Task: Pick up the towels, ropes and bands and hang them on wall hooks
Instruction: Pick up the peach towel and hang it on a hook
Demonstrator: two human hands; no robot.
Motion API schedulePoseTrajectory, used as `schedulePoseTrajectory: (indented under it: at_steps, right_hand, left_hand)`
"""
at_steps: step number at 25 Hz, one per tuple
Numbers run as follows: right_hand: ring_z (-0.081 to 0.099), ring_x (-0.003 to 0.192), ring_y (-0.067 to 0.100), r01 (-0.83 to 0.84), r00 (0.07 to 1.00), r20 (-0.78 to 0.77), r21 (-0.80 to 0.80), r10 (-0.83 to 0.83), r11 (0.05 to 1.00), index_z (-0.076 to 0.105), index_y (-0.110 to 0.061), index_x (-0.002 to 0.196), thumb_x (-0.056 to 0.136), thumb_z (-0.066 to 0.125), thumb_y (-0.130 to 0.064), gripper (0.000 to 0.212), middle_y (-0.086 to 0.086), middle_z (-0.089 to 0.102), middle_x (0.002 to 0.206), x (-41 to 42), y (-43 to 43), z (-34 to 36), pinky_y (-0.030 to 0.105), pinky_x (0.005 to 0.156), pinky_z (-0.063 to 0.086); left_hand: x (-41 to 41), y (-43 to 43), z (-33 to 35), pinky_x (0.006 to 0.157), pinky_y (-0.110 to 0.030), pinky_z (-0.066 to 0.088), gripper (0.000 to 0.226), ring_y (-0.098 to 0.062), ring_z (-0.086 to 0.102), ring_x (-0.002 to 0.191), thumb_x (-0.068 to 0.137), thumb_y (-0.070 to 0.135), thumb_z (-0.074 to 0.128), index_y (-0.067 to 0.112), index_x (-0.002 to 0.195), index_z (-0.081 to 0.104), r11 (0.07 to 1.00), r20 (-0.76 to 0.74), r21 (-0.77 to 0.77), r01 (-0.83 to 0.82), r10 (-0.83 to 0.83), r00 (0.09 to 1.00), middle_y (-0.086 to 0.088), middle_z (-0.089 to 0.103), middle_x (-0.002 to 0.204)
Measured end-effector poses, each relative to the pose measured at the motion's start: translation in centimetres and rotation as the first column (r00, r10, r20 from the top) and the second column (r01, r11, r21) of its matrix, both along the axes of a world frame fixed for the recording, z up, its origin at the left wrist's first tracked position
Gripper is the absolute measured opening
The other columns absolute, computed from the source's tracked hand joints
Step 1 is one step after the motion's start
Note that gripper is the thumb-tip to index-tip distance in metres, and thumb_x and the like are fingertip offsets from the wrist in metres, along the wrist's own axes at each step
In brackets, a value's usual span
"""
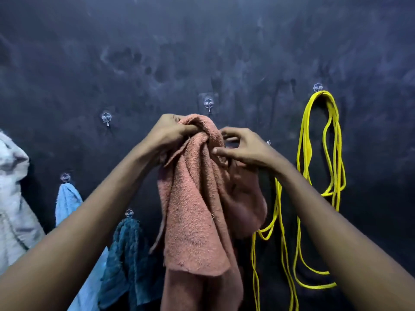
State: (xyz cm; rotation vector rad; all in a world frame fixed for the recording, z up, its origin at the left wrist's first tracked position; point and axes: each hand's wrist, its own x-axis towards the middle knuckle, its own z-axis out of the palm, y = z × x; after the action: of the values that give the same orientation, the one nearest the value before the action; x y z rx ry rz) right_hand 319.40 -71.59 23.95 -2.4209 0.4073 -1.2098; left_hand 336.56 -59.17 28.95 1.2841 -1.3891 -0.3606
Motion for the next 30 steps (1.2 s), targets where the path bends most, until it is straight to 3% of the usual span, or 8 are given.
schedulePoseTrajectory:
  at_steps: [2,6,8,11,16,20,25,30]
  right_hand:
    - [0.059,0.086,0.006,-0.095,0.993,0.078,0.047,0.092,0.994,0.064,-0.023,0.095,0.080,0.072,-0.018,0.017,-0.004,0.067,0.091,1.0,-0.4,1.0,0.035,0.087,0.052]
    - [0.056,0.069,0.021,0.019,0.898,0.432,0.146,-0.081,0.989,0.055,-0.027,0.098,0.084,0.070,-0.022,0.021,0.005,0.067,0.081,1.3,-1.5,4.4,0.034,0.060,0.045]
    - [0.063,0.076,0.019,0.236,0.842,0.482,0.074,-0.242,0.969,0.059,-0.026,0.096,0.076,0.070,-0.031,0.023,0.003,0.070,0.083,1.8,-2.0,6.6,0.034,0.071,0.051]
    - [0.063,0.079,0.013,0.420,0.781,0.544,-0.092,-0.308,0.903,0.066,-0.021,0.089,0.075,0.070,-0.022,0.014,0.001,0.069,0.084,3.4,-3.2,9.1,0.028,0.077,0.050]
    - [0.057,0.085,0.009,0.476,0.825,0.463,-0.259,-0.325,0.840,0.073,-0.024,0.096,0.082,0.063,-0.015,0.019,0.002,0.062,0.094,4.3,-5.7,8.1,0.013,0.077,0.040]
    - [0.061,0.084,0.006,0.349,0.877,0.431,-0.268,-0.212,0.898,0.075,-0.021,0.099,0.083,0.071,-0.019,0.016,0.000,0.065,0.093,3.1,-6.9,4.6,0.014,0.081,0.047]
    - [0.061,0.092,0.011,0.378,0.837,0.510,-0.281,-0.197,0.882,0.070,-0.009,0.105,0.090,0.062,-0.013,0.017,0.005,0.061,0.100,5.3,-6.3,0.7,0.019,0.087,0.048]
    - [0.058,0.102,0.015,0.380,0.823,0.520,-0.203,-0.229,0.903,0.062,-0.009,0.121,0.093,0.058,-0.019,0.031,0.005,0.056,0.113,6.3,-4.9,-2.0,0.024,0.093,0.045]
  left_hand:
    - [-0.5,-0.6,1.3,0.056,-0.024,0.046,0.010,-0.012,0.057,0.056,0.083,0.001,0.064,0.003,0.085,0.074,1.000,-0.014,0.007,0.023,-0.023,1.000,-0.003,0.068,0.064]
    - [1.3,-1.5,4.7,0.069,-0.027,0.053,0.018,-0.015,0.064,0.069,0.082,0.004,0.070,0.001,0.100,0.069,0.986,0.008,0.105,0.131,-0.133,0.991,-0.008,0.070,0.081]
    - [2.8,-2.5,6.7,0.069,-0.024,0.053,0.019,-0.012,0.063,0.071,0.078,0.004,0.075,0.009,0.095,0.067,0.996,0.056,0.067,0.063,-0.067,0.996,-0.004,0.068,0.082]
    - [3.9,-4.9,8.7,0.064,-0.022,0.045,0.026,-0.008,0.055,0.070,0.064,0.015,0.082,0.021,0.084,0.067,0.956,0.238,-0.175,-0.235,0.273,0.932,0.001,0.063,0.076]
    - [3.5,-7.9,6.1,0.061,-0.025,0.038,0.020,-0.022,0.064,0.080,0.069,0.015,0.056,0.016,0.085,0.068,0.773,0.361,-0.503,-0.387,0.594,0.719,-0.006,0.066,0.077]
    - [3.8,-8.0,1.2,0.067,-0.035,0.050,0.021,-0.024,0.068,0.083,0.072,0.020,0.054,0.015,0.088,0.067,0.775,0.362,-0.519,-0.360,0.581,0.729,-0.006,0.069,0.079]
    - [1.4,-9.4,-4.2,0.069,-0.042,0.050,0.012,-0.030,0.064,0.084,0.087,0.023,0.051,0.017,0.092,0.061,0.809,0.388,-0.510,-0.292,0.519,0.762,-0.006,0.069,0.088]
    - [-0.4,-9.9,-8.2,0.088,-0.026,0.045,0.026,-0.010,0.055,0.091,0.103,0.028,0.040,0.012,0.106,0.060,0.832,0.347,-0.517,-0.203,0.420,0.838,-0.002,0.052,0.108]
